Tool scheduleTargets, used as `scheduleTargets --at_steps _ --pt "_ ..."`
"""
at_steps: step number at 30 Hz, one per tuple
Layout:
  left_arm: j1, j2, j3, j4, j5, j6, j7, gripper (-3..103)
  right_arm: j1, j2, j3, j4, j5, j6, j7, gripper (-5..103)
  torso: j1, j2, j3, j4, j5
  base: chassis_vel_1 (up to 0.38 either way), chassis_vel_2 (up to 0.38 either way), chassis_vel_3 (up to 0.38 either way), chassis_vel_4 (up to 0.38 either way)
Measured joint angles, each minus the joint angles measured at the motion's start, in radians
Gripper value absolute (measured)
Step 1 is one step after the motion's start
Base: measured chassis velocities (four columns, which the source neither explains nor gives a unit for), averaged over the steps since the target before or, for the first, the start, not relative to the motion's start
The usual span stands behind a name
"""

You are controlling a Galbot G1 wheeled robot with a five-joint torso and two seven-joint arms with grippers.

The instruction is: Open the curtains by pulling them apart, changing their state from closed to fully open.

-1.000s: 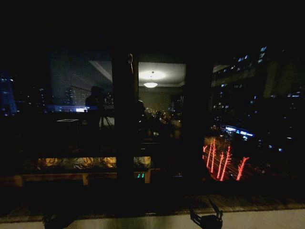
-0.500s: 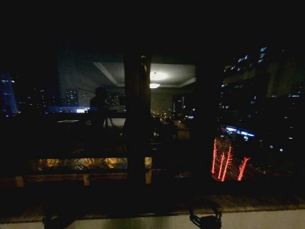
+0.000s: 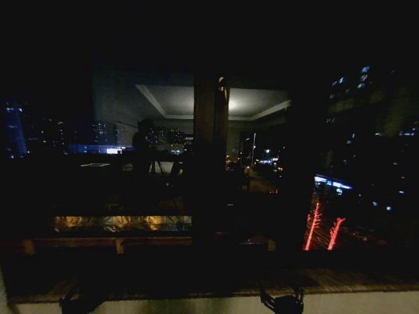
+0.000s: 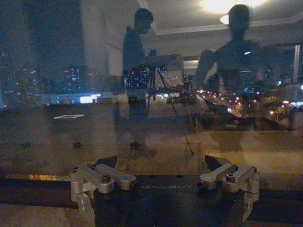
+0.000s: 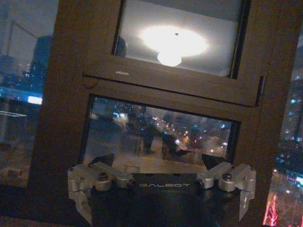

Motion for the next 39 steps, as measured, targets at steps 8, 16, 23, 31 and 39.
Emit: scheduleTargets --at_steps 8,16,23,31,39 --pt "0.003 0.011 -0.006 0.002 -0.002 -0.008 0.002 100 -0.006 0.000 0.000 0.004 -0.001 0.005 0.000 100 0.000 0.000 0.000 0.0008 -0.0008 -0.014 -0.004 0.006 0.001" --pt "0.006 0.012 -0.007 0.004 -0.003 -0.016 0.005 100 -0.011 0.000 0.001 0.008 -0.002 0.010 0.000 100 0.000 0.000 0.000 0.0004 -0.0004 0.000 0.000 0.000 0.000" --pt "0.006 0.020 -0.012 0.008 -0.006 -0.021 0.008 100 -0.011 0.000 0.001 0.013 -0.002 0.011 -0.001 100 0.000 0.000 0.000 0.0005 -0.0006 0.000 0.000 0.000 0.000" --pt "0.002 0.025 -0.013 0.014 -0.009 -0.023 0.009 100 -0.009 0.000 0.002 0.011 -0.002 0.011 -0.003 100 0.000 0.000 0.000 0.0005 -0.0005 0.000 0.000 0.000 0.000" --pt "-0.001 0.028 -0.014 0.020 -0.010 -0.025 0.011 100 -0.005 0.000 0.004 0.006 -0.002 0.011 -0.003 100 0.000 0.000 0.000 0.0005 -0.0005 0.000 0.000 0.000 0.000"
